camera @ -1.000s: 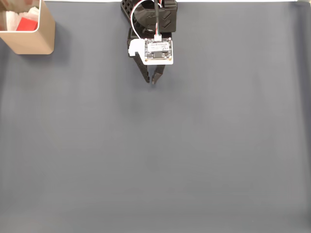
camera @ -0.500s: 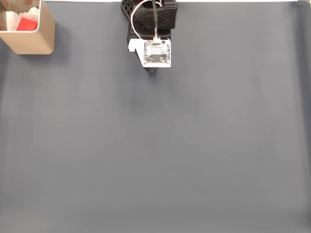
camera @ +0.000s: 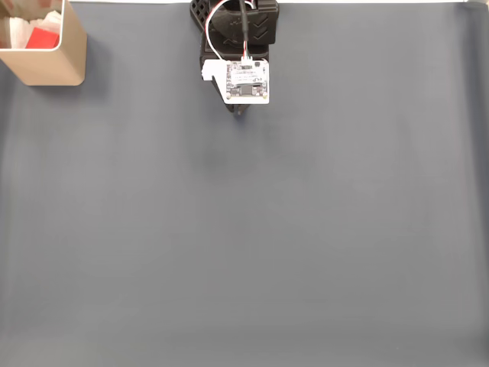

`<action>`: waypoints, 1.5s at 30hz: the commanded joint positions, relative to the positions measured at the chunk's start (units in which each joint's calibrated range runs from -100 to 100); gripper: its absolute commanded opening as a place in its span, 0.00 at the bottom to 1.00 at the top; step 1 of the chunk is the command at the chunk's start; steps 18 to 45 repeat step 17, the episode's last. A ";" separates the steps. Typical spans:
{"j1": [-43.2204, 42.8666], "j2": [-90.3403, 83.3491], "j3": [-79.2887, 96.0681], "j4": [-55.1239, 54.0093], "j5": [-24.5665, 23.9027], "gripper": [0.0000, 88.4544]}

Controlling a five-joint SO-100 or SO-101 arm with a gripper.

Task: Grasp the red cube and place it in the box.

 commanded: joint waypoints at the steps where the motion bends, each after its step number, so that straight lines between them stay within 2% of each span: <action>1: 0.10 0.09 0.81 1.36 0.24 0.00; 45: 0.10 0.09 0.81 1.36 0.24 0.00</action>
